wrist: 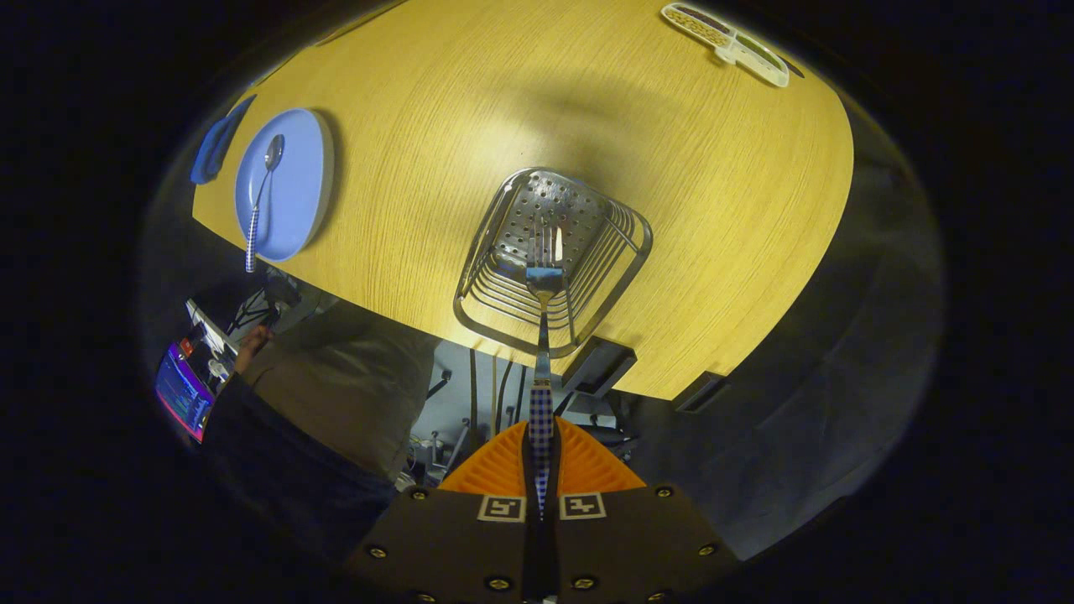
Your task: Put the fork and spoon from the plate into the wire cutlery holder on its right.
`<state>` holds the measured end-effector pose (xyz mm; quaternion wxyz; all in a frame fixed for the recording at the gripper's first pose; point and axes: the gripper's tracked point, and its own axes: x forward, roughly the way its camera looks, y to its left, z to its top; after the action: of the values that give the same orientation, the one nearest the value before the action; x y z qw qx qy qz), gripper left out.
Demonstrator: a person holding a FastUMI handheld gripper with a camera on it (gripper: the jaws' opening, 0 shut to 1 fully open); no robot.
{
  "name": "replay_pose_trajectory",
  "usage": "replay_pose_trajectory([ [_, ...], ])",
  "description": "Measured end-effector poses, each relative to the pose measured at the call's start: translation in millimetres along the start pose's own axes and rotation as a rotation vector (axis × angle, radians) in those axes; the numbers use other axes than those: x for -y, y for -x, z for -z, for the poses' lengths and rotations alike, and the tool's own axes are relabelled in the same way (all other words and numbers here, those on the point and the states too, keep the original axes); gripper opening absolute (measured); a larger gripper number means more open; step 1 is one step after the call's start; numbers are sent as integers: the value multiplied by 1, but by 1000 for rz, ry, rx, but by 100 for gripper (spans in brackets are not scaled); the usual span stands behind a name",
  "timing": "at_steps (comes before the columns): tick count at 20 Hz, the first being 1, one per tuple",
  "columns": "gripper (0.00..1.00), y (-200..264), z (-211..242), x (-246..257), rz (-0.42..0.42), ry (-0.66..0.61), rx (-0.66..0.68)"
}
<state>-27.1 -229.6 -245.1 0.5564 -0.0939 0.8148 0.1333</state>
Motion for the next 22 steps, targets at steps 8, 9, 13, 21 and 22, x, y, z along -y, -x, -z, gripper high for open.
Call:
replay_pose_trajectory([
  [8, 1, 0, -20, 6, -4, -35, -67],
  [9, 1, 0, -24, 7, -6, -44, -76],
  [13, 5, -6, -28, 7, -9, -65, -105],
  [21, 11, -1, -35, 3, -2, -70, -84],
  [22, 11, 0, -35, 3, -4, -75, -78],
])
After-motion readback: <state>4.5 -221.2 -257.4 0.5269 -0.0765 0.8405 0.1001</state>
